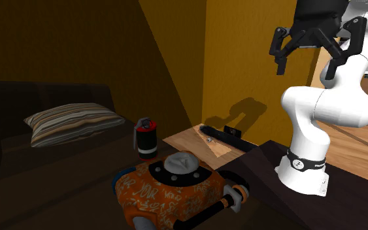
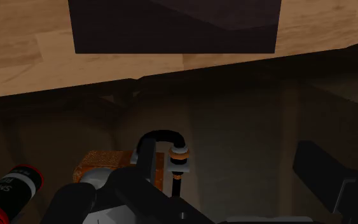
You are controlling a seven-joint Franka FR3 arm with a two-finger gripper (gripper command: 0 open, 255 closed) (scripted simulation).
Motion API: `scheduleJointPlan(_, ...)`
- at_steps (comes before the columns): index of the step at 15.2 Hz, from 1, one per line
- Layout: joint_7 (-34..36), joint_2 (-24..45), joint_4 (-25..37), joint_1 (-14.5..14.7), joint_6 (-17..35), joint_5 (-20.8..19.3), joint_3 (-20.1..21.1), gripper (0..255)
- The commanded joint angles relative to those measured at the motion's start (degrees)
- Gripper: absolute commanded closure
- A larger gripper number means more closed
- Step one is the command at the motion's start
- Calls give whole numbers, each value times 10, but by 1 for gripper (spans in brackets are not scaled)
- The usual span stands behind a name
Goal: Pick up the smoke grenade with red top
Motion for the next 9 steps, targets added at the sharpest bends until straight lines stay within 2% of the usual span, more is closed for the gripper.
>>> scheduleJointPlan(1,0,0,0,0,0,0,0,0)
scheduleJointPlan(9,-101,109,24,-20,77,-54,-80,0)
